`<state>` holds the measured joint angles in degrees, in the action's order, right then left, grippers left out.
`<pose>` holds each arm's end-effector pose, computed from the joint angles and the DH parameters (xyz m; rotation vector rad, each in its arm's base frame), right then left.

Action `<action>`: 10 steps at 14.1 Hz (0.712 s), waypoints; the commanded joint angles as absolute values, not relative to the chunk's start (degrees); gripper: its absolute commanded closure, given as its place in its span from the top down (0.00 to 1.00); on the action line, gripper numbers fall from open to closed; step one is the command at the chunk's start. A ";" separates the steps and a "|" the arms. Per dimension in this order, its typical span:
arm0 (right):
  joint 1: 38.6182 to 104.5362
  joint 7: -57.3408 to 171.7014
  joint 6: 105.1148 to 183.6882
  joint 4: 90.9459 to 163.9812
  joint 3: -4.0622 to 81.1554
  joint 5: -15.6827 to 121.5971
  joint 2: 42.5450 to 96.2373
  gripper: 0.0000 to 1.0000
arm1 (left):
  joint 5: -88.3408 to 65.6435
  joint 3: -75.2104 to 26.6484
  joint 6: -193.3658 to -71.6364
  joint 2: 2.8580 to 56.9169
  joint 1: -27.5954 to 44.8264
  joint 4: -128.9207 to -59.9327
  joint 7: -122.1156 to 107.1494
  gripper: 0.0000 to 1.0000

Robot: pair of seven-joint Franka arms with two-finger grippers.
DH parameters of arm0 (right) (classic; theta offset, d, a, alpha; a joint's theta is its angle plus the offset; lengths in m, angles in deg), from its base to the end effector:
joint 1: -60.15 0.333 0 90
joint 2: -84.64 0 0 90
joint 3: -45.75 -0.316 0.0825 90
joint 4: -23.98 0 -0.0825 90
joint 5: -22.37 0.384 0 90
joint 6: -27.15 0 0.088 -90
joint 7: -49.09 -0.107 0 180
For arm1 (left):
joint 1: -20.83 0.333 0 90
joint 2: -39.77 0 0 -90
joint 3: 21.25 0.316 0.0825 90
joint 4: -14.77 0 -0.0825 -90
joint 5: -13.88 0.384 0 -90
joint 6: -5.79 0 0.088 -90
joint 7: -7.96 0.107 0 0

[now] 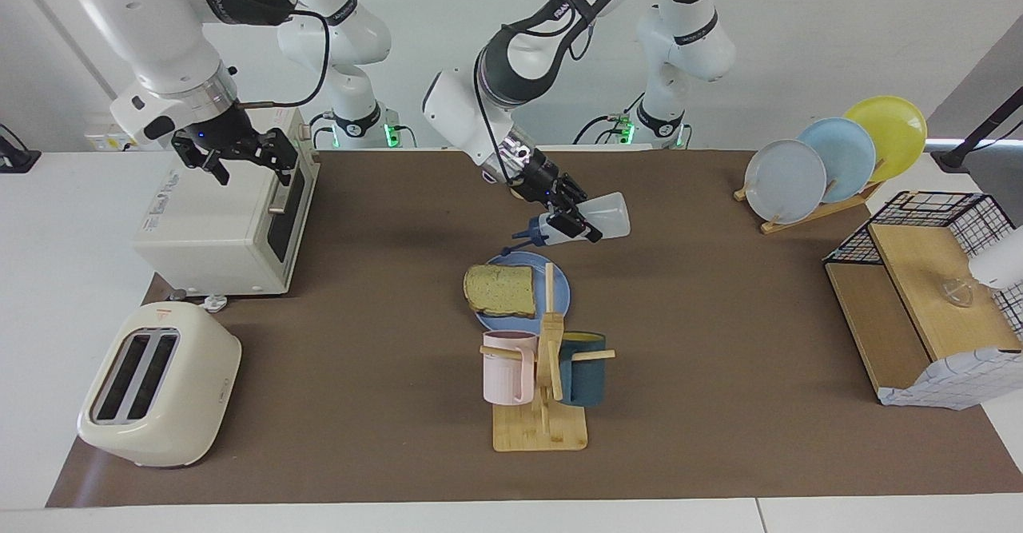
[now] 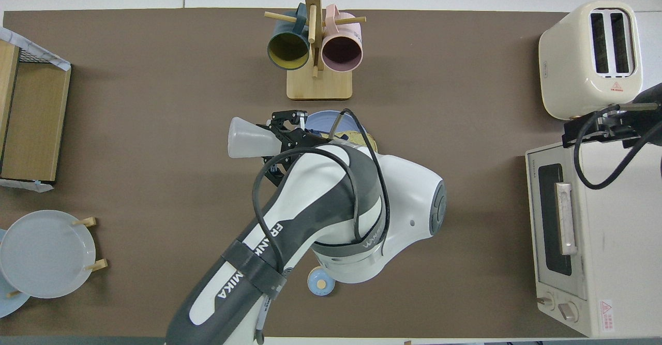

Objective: Put bread on plate and add seasoning

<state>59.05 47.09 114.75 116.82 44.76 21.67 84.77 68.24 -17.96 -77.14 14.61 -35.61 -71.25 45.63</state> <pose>0.5474 -0.0024 0.5990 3.1242 -0.0575 -0.1391 0.4563 -0.4601 0.4345 -1.3656 1.5778 0.3686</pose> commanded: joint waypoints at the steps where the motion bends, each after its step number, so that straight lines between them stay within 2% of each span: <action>1: 58.48 48.30 114.52 116.70 44.52 22.81 85.08 1.00 | 71.96 -17.21 -74.19 12.97 -37.09 -69.34 45.31 0.00; 8: 58.48 48.30 114.52 116.70 44.52 22.81 85.08 1.00 | 77.15 -17.21 -71.38 11.91 -38.67 -69.69 45.31 0.00; 10: 58.48 48.30 114.52 116.70 44.52 22.90 85.08 1.00 | 79.96 -17.21 -68.66 8.25 -39.46 -69.43 45.31 0.00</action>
